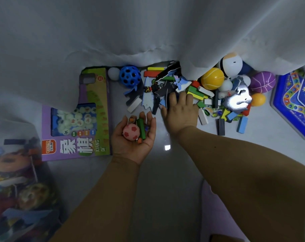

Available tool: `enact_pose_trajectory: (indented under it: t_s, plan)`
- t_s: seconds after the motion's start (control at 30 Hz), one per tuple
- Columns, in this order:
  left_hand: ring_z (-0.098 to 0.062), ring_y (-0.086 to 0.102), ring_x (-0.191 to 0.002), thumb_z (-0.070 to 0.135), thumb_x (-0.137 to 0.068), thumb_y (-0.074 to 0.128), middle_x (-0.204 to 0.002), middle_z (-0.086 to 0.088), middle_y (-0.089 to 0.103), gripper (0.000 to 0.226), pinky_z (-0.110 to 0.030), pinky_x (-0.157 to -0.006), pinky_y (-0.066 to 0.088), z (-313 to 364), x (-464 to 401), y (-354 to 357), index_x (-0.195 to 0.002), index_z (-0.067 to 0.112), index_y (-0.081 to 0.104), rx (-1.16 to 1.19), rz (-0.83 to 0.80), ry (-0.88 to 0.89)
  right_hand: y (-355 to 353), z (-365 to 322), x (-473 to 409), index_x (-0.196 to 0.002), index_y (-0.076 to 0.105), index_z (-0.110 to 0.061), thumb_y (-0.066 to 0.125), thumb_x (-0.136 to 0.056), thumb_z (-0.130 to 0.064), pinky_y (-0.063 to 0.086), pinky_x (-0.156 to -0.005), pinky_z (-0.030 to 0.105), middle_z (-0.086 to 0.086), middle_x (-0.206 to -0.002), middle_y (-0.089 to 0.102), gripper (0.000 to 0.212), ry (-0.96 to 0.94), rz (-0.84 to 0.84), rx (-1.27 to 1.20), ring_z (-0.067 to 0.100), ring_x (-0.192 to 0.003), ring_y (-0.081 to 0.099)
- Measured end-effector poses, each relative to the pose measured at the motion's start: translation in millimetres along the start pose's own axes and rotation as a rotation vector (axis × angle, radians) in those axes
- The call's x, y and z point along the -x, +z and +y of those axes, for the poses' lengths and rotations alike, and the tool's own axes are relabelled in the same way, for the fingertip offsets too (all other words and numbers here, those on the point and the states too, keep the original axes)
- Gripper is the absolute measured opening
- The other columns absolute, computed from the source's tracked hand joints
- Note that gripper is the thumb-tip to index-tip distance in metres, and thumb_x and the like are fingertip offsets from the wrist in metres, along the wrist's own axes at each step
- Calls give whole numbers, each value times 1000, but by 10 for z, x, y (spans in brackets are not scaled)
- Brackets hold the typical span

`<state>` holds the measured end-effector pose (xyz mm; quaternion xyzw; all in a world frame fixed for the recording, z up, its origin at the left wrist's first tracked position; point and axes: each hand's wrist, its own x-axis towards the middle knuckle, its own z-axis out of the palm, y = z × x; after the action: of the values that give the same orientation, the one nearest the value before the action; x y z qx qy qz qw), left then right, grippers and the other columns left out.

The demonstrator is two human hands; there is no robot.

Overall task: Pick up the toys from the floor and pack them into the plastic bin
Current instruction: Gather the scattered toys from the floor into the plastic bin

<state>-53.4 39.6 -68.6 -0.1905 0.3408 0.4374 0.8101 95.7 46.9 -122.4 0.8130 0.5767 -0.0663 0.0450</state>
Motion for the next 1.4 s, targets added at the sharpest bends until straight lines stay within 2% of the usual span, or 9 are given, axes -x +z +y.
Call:
enact_pose_trajectory:
  t_s: [0.23, 0.47, 0.67, 0.77, 0.9, 1.0, 1.2, 1.33, 1.4]
  plan:
    - [-32, 71, -80, 25, -76, 58, -81, -13, 67, 24, -48, -83, 54, 55, -25, 40, -63, 5, 59, 23, 8, 3, 4, 75, -83, -103, 58, -7, 58, -82, -47, 40, -54, 31, 19, -96, 56, 45, -43, 14, -36, 36, -87, 55]
    - [-32, 71, -80, 24, -75, 58, -82, -13, 68, 23, -48, -83, 54, 68, -11, 43, -63, 5, 61, 19, 17, -3, 38, 127, -33, -87, 58, -8, 47, -80, -50, 44, -64, 34, 16, -83, 56, 44, -26, 65, 26, 30, -73, 54]
    - [-32, 71, -80, 24, -76, 58, -82, -13, 68, 24, -48, -83, 54, 66, 1, 54, -63, 5, 61, 20, 31, -12, 26, 211, -17, -83, 57, -4, 41, -82, -47, 45, -51, 31, 17, -75, 57, 46, -135, 45, -63, 31, -64, 57]
    - [-32, 70, -80, 24, -75, 59, -82, -13, 68, 22, -48, -83, 54, 77, 8, 57, -64, 5, 61, 13, 34, -12, -26, 216, -74, -94, 59, -1, 41, -86, -42, 48, -52, 34, 21, -84, 60, 45, -191, 12, -123, 36, -69, 59]
    - [-32, 71, -78, 23, -74, 60, -82, -13, 67, 18, -49, -82, 54, 99, 22, 50, -68, 7, 59, 9, 38, -5, -101, 237, -180, -121, 47, -3, 39, -97, -36, 38, -66, 36, 23, -117, 52, 42, -174, -59, -96, 39, -93, 56]
    - [-31, 71, -79, 24, -75, 60, -83, -13, 67, 18, -49, -85, 53, 111, 52, 33, -68, 7, 59, 1, 39, -6, -171, 234, -183, -123, 44, -4, 37, -98, -37, 32, -66, 33, 22, -121, 50, 42, -164, -86, -139, 39, -95, 55]
    - [-31, 71, -80, 24, -79, 58, -84, -13, 68, 18, -48, -86, 53, 147, 151, 30, -70, 8, 58, 8, 37, -5, -497, 150, -171, -94, 44, -6, 39, -100, -31, 29, -57, 31, 9, -79, 47, 26, -37, -179, -656, 26, -72, 45]
    - [-32, 70, -80, 24, -78, 59, -84, -13, 68, 19, -49, -87, 52, 200, 302, 154, -69, 7, 60, -3, 7, 23, -939, -87, -37, -73, 44, -11, 33, -99, -31, 29, -50, 23, 13, -68, 42, 35, 183, -404, -1411, 19, -55, 38]
    - [-32, 70, -79, 23, -77, 59, -85, -14, 68, 18, -48, -86, 53, 266, 426, 251, -72, 6, 60, -11, -19, 48, -1173, -262, 71, -79, 44, -11, 32, -101, -30, 21, -42, 21, 9, -62, 39, 31, 281, -552, -1765, 15, -47, 30]
